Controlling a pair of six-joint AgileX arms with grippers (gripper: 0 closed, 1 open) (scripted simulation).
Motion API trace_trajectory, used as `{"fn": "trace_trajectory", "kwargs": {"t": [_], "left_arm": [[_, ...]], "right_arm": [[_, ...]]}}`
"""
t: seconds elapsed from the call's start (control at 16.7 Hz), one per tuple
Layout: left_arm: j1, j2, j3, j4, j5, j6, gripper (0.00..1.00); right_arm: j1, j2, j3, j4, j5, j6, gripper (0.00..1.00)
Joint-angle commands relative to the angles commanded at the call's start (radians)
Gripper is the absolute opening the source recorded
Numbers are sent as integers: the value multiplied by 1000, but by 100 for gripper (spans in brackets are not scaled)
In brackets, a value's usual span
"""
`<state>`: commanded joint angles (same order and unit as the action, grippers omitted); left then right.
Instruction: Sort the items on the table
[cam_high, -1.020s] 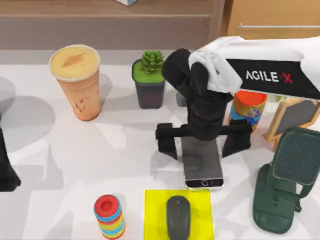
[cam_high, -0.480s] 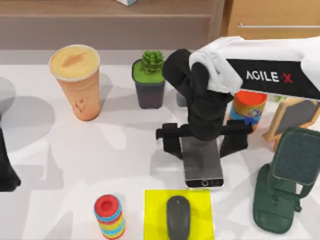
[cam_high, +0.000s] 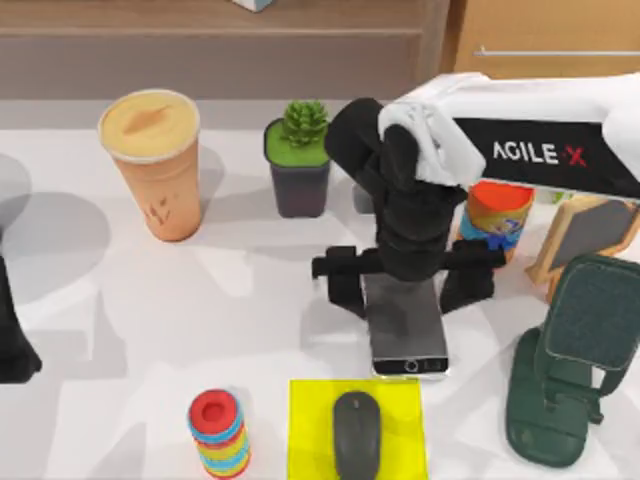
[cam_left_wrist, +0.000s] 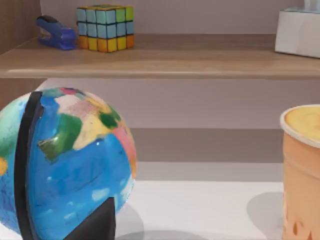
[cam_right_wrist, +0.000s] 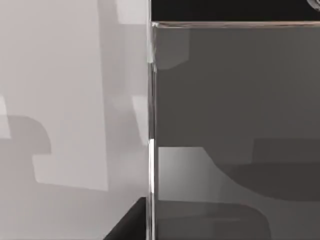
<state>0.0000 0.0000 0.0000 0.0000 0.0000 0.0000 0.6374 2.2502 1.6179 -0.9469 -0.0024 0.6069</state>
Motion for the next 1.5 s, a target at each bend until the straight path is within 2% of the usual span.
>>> {"fn": "trace_trajectory", "kwargs": {"t": [1.26,1.5], "left_arm": [[0,0,0,0,0,0,100],[0,0,0,0,0,0,100]], "right_arm": [[1,-48,58,-104,5,-1,0],[90,-144,-23,-130,112,106,0]]}}
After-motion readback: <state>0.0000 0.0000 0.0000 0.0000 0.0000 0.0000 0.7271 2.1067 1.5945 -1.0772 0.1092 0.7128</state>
